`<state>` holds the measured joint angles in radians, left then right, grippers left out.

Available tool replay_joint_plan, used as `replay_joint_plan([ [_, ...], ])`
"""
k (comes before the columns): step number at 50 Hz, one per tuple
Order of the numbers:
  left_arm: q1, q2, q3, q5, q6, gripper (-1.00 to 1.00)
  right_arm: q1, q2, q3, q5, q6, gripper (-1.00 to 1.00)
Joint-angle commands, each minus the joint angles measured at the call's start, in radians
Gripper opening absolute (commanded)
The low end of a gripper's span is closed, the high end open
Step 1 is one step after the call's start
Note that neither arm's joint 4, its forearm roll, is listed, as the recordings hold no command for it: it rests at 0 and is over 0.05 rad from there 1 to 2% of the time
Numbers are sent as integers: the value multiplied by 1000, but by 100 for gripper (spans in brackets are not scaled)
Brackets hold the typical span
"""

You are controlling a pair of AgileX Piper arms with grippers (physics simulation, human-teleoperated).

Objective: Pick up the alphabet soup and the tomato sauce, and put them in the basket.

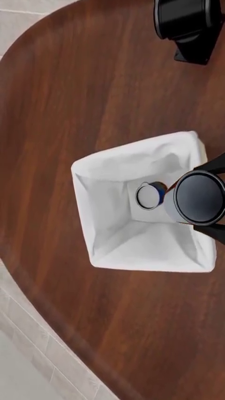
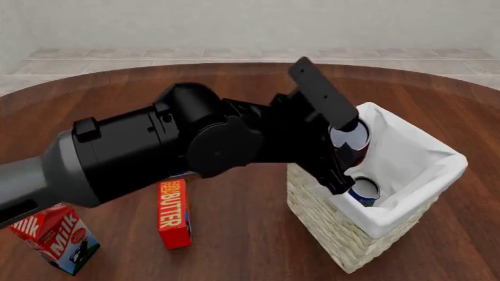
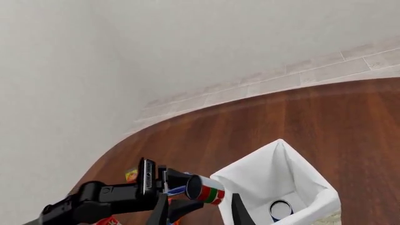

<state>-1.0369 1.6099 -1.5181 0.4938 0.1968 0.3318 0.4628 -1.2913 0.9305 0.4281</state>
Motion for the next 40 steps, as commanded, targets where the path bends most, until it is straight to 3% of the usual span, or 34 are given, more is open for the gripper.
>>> replay_joint_plan([
  [1, -2, 48, -50, 5, 19, -100, -2, -5, 9, -8, 3, 100],
  [22, -20, 147, -176, 122, 59, -100, -4, -17, 7, -2, 14, 100],
  [40, -23, 218, -244, 196, 75, -100, -7, 9, 51, -74, 18, 100],
])
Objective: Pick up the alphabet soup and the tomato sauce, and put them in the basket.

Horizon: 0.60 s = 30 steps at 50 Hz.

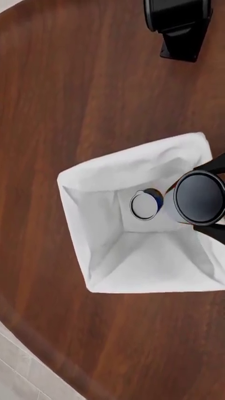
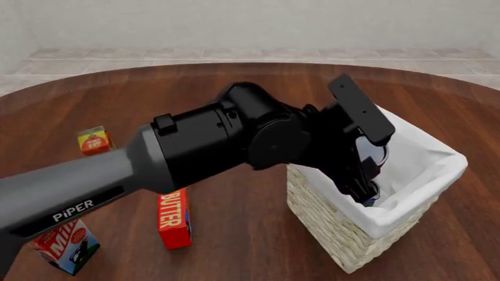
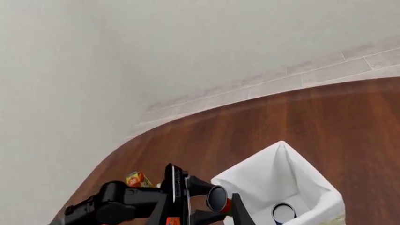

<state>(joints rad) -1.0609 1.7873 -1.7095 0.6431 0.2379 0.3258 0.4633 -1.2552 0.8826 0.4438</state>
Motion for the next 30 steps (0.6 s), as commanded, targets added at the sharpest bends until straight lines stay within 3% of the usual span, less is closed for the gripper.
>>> replay_joint_plan([
  [1, 1, 41, -54, 47, 34, -100, -2, 9, 14, -25, 3, 100],
  [7, 4, 52, -64, 51, 37, -100, -3, 6, 10, -22, 4, 100],
  [8, 7, 57, -66, 49, 40, 100, -3, 5, 10, -21, 4, 100],
  [30, 11, 55, -71, 48, 46, 100, -1, -2, 1, -6, 4, 100],
])
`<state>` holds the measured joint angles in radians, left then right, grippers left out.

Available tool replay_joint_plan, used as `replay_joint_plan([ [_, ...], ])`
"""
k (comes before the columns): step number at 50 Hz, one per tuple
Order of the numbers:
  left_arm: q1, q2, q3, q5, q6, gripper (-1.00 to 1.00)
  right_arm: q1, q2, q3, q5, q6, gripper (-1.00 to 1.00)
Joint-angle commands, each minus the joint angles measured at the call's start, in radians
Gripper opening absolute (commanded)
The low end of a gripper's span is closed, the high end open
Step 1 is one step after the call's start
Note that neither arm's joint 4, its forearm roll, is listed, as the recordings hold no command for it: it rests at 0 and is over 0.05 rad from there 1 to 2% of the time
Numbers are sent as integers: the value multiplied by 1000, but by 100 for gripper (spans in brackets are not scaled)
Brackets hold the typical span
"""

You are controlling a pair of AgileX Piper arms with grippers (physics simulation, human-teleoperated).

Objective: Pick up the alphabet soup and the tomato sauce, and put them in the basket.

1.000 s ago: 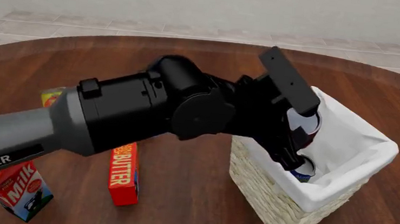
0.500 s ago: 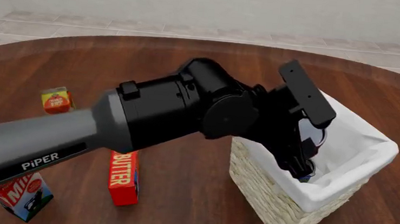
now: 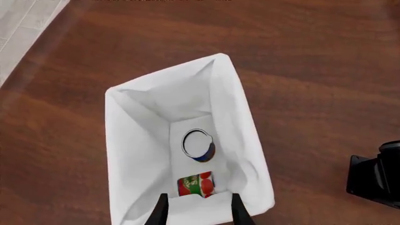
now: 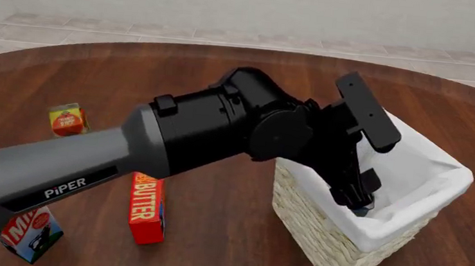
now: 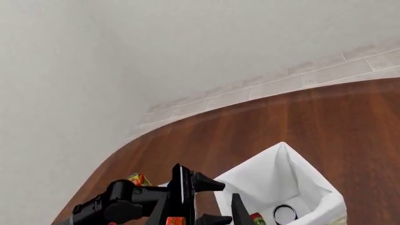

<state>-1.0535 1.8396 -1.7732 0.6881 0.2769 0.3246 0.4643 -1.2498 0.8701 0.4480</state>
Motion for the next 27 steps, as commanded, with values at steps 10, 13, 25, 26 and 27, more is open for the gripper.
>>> replay_joint_plan([
  [10, 3, 0, -17, 11, 12, 100, -1, -9, -15, 19, 0, 100],
  [13, 3, 0, -26, 16, 16, 100, -2, -8, -14, 16, 0, 100],
  [25, 9, -1, -76, 42, 23, 100, -3, 2, 11, -21, -3, 100],
  [26, 9, -1, -81, 45, 23, 100, -3, 1, 14, -23, -3, 100],
  [27, 11, -1, -87, 48, 26, 100, -4, 2, 16, -26, -3, 100],
])
